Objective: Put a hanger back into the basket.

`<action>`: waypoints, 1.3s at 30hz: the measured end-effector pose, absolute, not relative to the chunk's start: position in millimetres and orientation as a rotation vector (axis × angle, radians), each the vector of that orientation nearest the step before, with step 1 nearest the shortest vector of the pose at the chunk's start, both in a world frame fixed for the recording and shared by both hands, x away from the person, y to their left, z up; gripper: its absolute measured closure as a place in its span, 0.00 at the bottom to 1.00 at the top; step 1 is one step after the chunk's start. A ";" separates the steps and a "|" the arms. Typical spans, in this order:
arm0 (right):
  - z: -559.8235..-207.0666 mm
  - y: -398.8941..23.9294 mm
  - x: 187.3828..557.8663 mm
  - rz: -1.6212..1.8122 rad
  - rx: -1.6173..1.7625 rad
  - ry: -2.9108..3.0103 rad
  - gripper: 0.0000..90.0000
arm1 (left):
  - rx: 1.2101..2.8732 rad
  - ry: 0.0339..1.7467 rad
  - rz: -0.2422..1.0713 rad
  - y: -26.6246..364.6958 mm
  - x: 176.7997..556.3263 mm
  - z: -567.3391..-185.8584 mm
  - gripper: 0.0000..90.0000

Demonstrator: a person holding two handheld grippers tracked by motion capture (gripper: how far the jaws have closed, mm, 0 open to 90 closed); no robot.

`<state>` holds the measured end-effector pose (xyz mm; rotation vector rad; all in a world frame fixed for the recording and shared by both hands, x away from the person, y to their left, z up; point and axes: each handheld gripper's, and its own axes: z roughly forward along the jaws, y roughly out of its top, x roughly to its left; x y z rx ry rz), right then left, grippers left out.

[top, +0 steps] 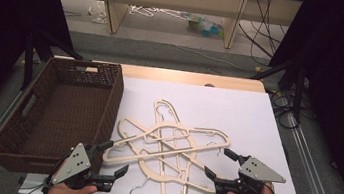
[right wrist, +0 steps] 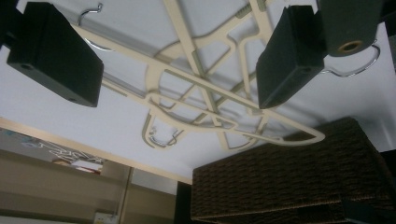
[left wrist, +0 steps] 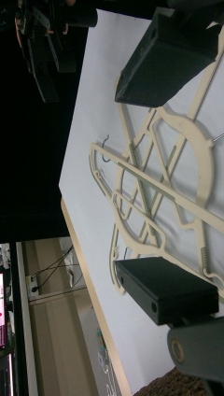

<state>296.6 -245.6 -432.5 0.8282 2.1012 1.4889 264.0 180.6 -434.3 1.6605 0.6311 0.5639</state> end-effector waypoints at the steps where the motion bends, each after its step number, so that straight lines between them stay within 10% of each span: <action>1: -432.5 -245.6 296.6 1.489 0.828 2.101 0.18 | 1.661 0.631 0.564 180.6 264.0 -434.3 0.18; 39: -474.7 -202.2 419.1 1.095 0.695 2.616 0.38 | 1.680 0.627 0.558 178.9 264.5 -435.9 0.18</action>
